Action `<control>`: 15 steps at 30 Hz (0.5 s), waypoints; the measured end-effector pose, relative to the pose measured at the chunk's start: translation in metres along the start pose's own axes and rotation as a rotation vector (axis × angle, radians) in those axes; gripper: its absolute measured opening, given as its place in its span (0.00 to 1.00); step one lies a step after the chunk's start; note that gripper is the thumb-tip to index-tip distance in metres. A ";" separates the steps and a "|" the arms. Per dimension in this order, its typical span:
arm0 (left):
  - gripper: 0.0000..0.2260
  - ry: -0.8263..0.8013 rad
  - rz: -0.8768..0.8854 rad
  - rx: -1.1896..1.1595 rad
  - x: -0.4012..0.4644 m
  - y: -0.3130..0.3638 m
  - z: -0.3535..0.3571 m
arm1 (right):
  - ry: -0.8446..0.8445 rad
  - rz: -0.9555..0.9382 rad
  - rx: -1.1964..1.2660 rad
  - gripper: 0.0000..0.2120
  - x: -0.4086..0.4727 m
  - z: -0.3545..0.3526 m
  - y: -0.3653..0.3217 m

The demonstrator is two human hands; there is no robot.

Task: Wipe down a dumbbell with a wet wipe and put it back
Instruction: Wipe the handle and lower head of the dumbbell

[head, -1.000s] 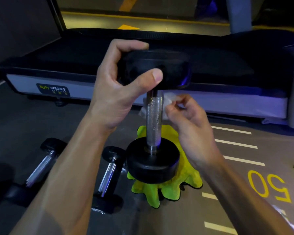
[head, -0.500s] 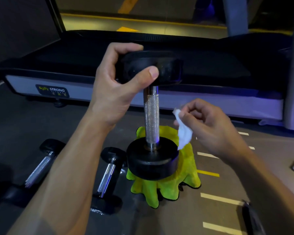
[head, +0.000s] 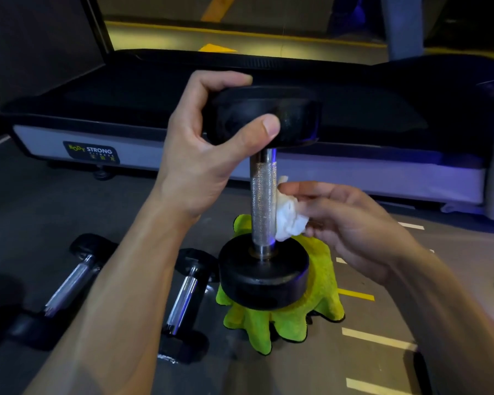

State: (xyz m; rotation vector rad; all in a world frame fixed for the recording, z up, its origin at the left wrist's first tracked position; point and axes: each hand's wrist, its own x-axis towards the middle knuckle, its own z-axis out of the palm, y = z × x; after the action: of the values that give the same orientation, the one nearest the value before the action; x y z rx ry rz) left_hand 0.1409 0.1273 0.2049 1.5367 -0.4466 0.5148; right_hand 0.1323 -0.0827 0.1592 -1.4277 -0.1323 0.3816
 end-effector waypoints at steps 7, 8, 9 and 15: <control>0.20 0.002 -0.004 0.012 0.002 -0.001 -0.001 | 0.128 -0.080 -0.288 0.23 -0.002 0.011 0.004; 0.20 0.005 -0.004 0.015 0.002 -0.002 -0.002 | 0.129 -0.085 -0.334 0.24 -0.003 0.011 0.005; 0.20 0.006 -0.004 0.015 0.002 -0.002 -0.002 | 0.115 -0.081 -0.367 0.25 -0.004 0.012 0.005; 0.19 0.005 -0.002 0.002 0.001 0.001 0.000 | 0.252 -0.156 -0.490 0.25 -0.008 0.006 -0.011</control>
State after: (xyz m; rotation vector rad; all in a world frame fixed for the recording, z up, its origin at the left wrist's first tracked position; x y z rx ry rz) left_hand 0.1416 0.1277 0.2061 1.5372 -0.4407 0.5175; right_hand 0.1252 -0.0811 0.1724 -1.9217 -0.1363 0.0344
